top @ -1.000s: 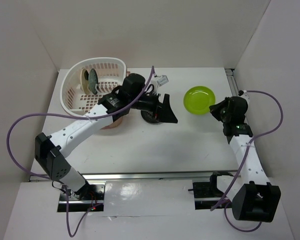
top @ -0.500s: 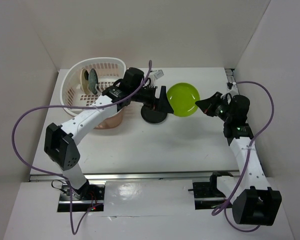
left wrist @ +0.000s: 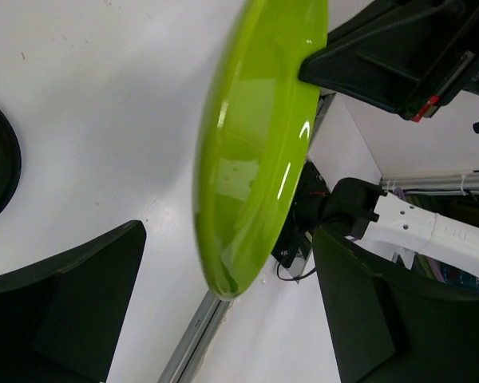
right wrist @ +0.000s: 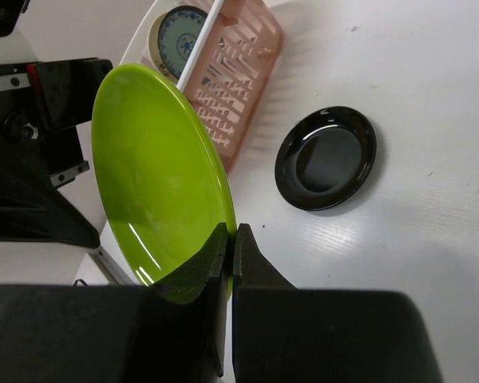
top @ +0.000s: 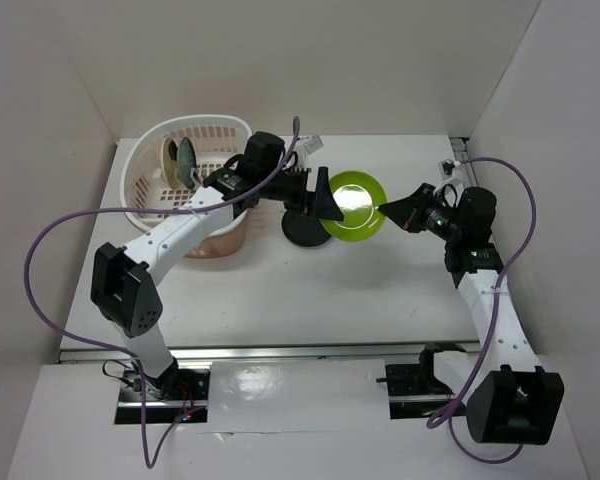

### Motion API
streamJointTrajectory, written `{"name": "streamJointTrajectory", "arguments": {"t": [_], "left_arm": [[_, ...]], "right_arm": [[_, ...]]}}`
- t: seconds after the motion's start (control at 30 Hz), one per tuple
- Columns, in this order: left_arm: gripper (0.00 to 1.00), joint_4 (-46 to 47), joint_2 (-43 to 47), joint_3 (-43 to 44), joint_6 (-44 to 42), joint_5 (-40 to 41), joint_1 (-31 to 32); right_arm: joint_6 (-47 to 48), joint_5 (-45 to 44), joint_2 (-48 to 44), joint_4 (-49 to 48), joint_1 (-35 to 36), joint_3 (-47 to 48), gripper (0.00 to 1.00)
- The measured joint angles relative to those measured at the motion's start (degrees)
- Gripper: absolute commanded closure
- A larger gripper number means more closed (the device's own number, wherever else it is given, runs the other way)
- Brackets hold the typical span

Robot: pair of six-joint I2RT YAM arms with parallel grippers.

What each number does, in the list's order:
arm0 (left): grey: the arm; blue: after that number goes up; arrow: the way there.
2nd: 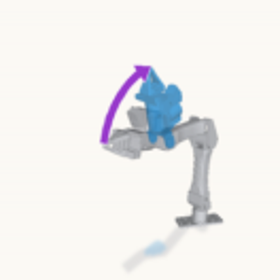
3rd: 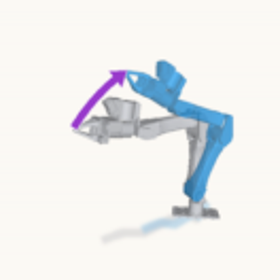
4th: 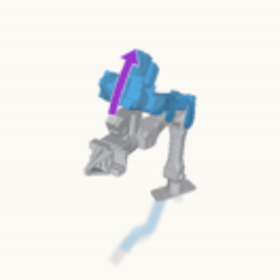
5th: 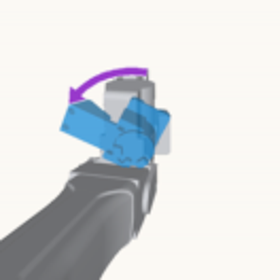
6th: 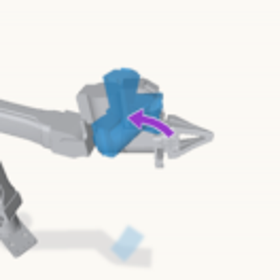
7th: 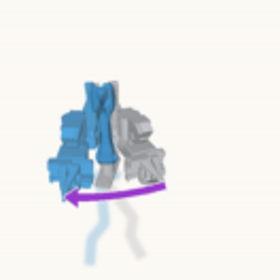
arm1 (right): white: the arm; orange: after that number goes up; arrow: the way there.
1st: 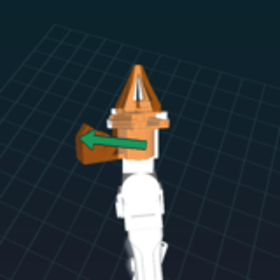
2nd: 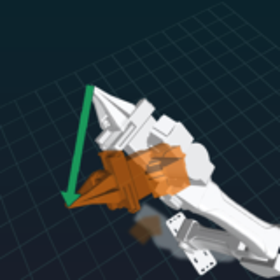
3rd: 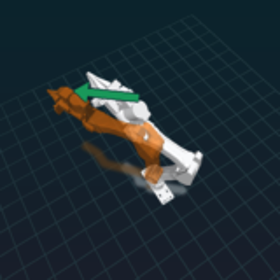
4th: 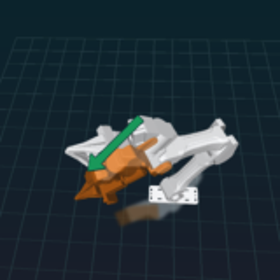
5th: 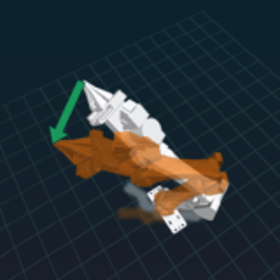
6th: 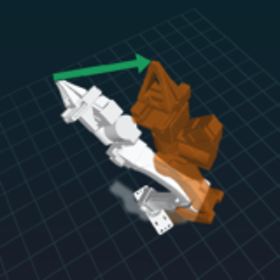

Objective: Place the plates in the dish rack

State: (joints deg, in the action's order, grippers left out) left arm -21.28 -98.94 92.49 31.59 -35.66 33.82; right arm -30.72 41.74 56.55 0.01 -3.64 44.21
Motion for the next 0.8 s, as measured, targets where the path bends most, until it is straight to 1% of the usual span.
{"name": "streamJointTrajectory", "arguments": {"t": [0.03,0.17,0.2,0.23,0.3,0.37,0.4,0.43,0.47,0.5,0.53,0.57,0.6,0.63,0.67,0.7,0.73,0.8], "left_arm": [[0.03,-0.04,0.00,0.00,0.02,0.09,-0.17],[0.10,-0.09,0.00,0.00,0.15,0.66,-1.29],[0.14,-0.07,0.00,0.00,0.20,0.79,-1.46],[0.14,-0.02,0.00,0.00,0.17,0.92,-1.70],[0.23,0.13,0.00,0.00,0.24,0.98,-1.92],[0.38,0.70,0.00,0.00,0.24,0.94,-1.92],[0.58,0.94,0.00,0.00,0.37,0.92,-1.92],[0.70,1.18,0.00,0.00,0.66,0.83,-1.92],[0.92,1.51,0.00,0.00,0.59,0.66,-1.92],[0.92,1.88,0.00,0.00,0.55,0.48,-1.92],[1.00,2.16,0.00,-0.02,0.42,-0.11,-1.92],[1.00,2.14,0.00,-0.02,0.31,-0.13,-1.92],[1.00,2.23,0.00,-0.04,0.33,-0.24,-1.92],[1.00,2.62,0.00,-0.33,0.46,-0.63,-2.08],[1.00,2.84,0.04,-0.55,0.50,-0.63,-2.16],[1.00,3.10,0.11,-0.85,0.50,-0.44,-2.21],[1.00,3.26,0.11,-1.14,0.48,-0.31,-2.21],[1.00,3.08,0.11,-1.22,0.37,0.24,-2.40]], "right_arm": [[0.02,0.28,0.02,0.00,0.02,0.02,1.00],[0.15,1.64,0.24,-0.04,0.20,0.07,1.00],[0.17,2.05,0.42,-0.02,0.33,0.07,1.00],[0.35,2.58,0.74,0.02,0.50,0.17,1.00],[0.66,3.13,1.46,0.13,1.01,0.48,1.00],[0.96,3.54,2.03,0.17,1.60,0.81,1.00],[1.05,3.63,2.16,0.15,1.79,0.85,1.00],[1.22,3.76,2.29,0.20,2.03,0.94,1.00],[1.33,3.85,2.47,0.17,2.34,1.11,1.00],[1.49,3.85,2.62,0.13,2.58,1.27,1.00],[1.86,3.65,2.80,0.22,2.73,1.36,1.00],[1.86,3.65,2.97,-0.04,2.75,1.44,0.98],[1.88,3.54,3.15,-0.15,2.93,1.53,0.92],[1.86,3.41,3.34,-0.35,3.04,1.57,0.82],[1.73,3.43,3.69,-0.48,3.15,1.64,0.68],[1.40,3.74,4.17,-0.81,3.28,1.73,0.07],[1.25,3.85,4.90,-1.20,3.63,2.14,0.00],[1.25,3.74,6.16,-1.97,4.20,3.13,0.00]]}}
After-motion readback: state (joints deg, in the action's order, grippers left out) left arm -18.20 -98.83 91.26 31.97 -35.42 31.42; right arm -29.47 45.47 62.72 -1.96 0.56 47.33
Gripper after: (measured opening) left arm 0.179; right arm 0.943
